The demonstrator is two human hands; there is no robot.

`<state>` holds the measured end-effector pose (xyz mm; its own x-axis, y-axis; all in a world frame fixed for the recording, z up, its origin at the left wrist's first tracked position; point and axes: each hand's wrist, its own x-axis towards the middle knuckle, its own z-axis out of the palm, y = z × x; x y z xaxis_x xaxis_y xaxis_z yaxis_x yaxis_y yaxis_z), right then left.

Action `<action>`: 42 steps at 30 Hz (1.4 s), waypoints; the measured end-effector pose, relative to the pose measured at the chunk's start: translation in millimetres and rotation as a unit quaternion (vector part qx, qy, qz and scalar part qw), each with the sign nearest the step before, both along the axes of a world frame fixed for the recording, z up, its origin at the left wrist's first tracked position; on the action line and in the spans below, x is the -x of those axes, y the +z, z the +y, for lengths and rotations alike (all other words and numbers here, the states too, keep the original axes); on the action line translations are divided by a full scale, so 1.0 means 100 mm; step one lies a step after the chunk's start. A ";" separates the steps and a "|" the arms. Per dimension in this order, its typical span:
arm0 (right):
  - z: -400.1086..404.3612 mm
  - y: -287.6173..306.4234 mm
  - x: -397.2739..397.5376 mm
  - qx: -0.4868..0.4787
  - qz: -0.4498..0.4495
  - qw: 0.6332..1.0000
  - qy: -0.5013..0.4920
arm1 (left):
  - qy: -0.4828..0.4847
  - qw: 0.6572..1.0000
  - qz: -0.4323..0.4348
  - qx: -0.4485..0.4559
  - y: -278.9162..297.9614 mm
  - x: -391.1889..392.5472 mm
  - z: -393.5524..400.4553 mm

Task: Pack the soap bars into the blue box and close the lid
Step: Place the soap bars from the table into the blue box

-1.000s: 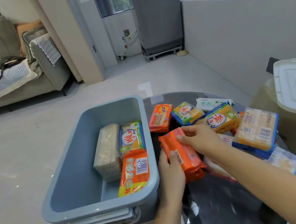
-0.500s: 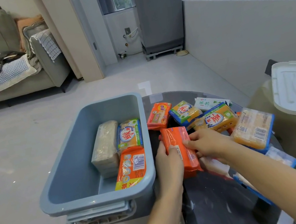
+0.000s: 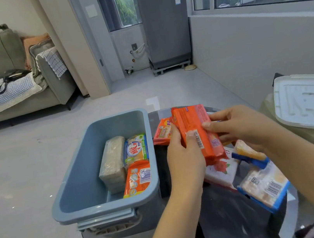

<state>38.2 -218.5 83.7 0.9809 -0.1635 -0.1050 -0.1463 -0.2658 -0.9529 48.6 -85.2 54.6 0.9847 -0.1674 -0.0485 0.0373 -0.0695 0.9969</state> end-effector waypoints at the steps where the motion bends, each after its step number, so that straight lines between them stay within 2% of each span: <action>1: 0.02 0.06 0.02 -0.001 -0.011 1.000 0.001 | -0.001 1.000 -0.015 -0.004 0.08 0.02 0.03; 11: 0.59 0.38 0.03 -0.075 -0.085 0.993 0.034 | 0.011 0.997 -0.074 0.009 0.63 0.09 0.72; 15: 0.96 0.42 -0.17 -0.076 -0.072 0.993 0.052 | 0.034 0.995 -0.077 -0.045 0.74 0.00 1.11; 18: 1.25 0.40 -0.34 -0.072 -0.036 0.993 0.084 | 0.045 0.994 -0.045 -0.089 0.74 -0.16 1.39; 22: 1.54 0.33 -0.49 -0.065 0.058 0.991 0.100 | 0.020 0.988 -0.002 -0.151 0.67 -0.35 1.69; 25: 1.67 0.22 -0.60 -0.073 0.123 0.986 0.089 | 0.005 0.975 0.029 -0.219 0.61 -0.45 1.82; 28: 1.76 0.13 -0.70 -0.033 0.200 0.972 0.118 | -0.025 0.957 0.058 -0.283 0.57 -0.54 1.89; 33: 1.85 0.01 -0.78 -0.024 0.316 0.936 0.156 | -0.061 0.944 0.174 -0.273 0.45 -0.58 1.85; 39: 1.92 -0.15 -0.84 -0.034 0.345 0.925 0.157 | -0.035 0.952 0.189 -0.236 0.31 -0.62 1.84; 42: 1.91 -0.17 -0.83 -0.023 0.350 0.923 0.160 | -0.078 0.930 0.152 -0.326 0.32 -0.60 1.84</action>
<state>121.1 -27.5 66.9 0.6678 0.1432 -0.7304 -0.6512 -0.3629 -0.6665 109.0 99.1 86.5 0.8750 -0.1446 -0.4621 0.2488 -0.6844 0.6853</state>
